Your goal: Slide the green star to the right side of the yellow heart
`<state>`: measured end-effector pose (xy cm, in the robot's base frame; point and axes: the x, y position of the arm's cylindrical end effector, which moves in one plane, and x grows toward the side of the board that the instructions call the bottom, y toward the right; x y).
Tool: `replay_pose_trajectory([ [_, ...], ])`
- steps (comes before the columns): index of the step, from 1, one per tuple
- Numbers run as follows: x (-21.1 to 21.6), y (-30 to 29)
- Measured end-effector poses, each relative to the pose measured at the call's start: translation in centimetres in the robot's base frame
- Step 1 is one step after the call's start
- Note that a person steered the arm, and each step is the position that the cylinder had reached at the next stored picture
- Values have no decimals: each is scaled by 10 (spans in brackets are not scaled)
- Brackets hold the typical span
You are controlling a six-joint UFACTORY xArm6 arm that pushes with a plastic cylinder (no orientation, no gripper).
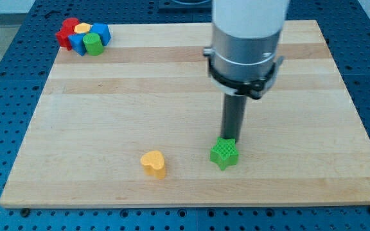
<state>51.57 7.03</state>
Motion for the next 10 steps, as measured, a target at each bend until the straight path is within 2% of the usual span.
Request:
replay_pose_trajectory([
  [1,2,44],
  [2,13,51],
  [4,25,9],
  [6,27,-67],
  [10,34,-76],
])
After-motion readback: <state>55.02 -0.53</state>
